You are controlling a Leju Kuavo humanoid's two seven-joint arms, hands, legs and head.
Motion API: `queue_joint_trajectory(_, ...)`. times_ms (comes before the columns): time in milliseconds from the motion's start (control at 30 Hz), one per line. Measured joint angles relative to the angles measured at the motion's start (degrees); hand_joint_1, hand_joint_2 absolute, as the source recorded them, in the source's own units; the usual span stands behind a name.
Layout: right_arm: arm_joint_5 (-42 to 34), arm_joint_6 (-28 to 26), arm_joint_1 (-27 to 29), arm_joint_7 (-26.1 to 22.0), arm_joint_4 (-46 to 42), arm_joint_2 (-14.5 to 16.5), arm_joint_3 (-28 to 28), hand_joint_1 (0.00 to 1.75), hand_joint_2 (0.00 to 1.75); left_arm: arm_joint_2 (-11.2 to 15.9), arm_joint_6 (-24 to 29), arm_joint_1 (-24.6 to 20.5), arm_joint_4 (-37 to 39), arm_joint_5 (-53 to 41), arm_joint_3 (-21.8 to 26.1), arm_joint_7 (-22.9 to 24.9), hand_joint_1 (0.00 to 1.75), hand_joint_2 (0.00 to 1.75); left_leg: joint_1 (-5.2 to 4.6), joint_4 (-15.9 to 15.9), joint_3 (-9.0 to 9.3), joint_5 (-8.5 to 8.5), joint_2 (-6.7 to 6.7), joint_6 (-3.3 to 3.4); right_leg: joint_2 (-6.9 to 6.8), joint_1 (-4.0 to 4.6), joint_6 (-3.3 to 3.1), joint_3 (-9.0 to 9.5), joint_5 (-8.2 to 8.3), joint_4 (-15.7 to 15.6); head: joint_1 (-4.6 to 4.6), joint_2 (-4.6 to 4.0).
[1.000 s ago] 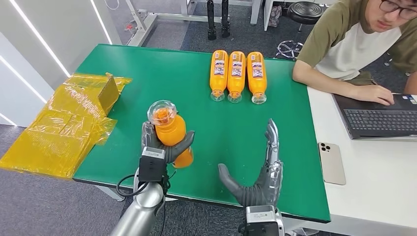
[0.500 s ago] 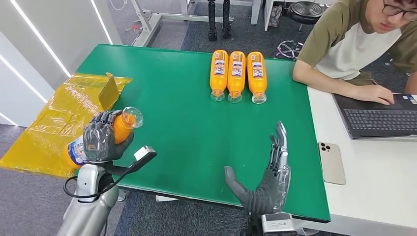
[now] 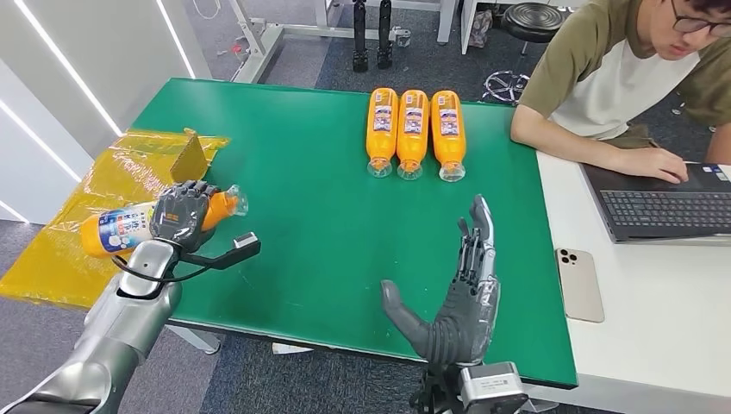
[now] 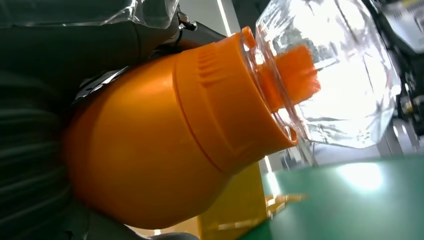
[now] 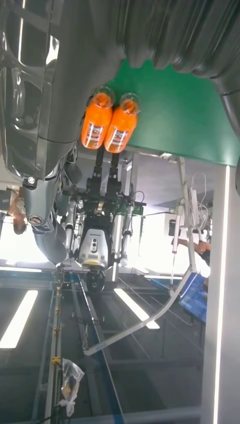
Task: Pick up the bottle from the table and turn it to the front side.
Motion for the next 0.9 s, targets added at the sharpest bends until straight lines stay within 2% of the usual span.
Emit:
queue_joint_trajectory(133,-0.7,0.0,-1.3,0.0,0.0,0.7,0.5,0.0,1.75,0.7,-3.0,-2.5,5.5,-0.8,-1.5,-1.3,1.75,1.75,0.0,0.0,-0.02,0.0,0.0,0.0,0.02,0.0,0.0,-0.03,0.0,0.0,0.01,0.0)
queue_joint_trajectory(300,-0.7,0.0,-2.4,0.0,0.0,1.4,0.6,0.0,1.75,1.5,-8.0,-4.2,9.8,-0.2,-2.7,-6.1,1.75,1.75,0.0,0.0,-0.03,0.0,0.0,-0.01,0.02,0.0,-0.01,-0.04,-0.01,0.0,0.01,0.0)
queue_joint_trajectory(400,-0.6,0.0,-2.7,0.0,0.0,1.6,0.6,0.0,1.75,2.3,-10.2,-4.9,11.7,-0.1,-3.0,-7.5,1.75,1.75,0.0,0.0,-0.03,0.0,0.01,-0.01,0.02,0.0,-0.01,-0.05,-0.01,0.0,0.0,0.0)
queue_joint_trajectory(633,-0.6,0.0,-2.7,0.0,0.0,1.7,0.6,0.0,1.75,3.3,-10.3,-5.6,14.1,-1.1,-4.2,-8.5,1.75,1.75,0.0,0.0,-0.03,0.0,-0.01,-0.01,0.0,0.0,-0.01,-0.06,-0.01,0.0,0.0,0.0)
queue_joint_trajectory(900,0.2,0.0,-3.2,0.0,0.3,2.1,0.6,0.0,1.75,1.7,-10.3,-8.2,15.0,-1.6,-9.1,-7.1,1.75,1.75,-0.01,0.0,-0.05,0.0,-0.03,-0.01,-0.03,-0.01,0.0,-0.06,0.0,0.0,0.0,0.0)
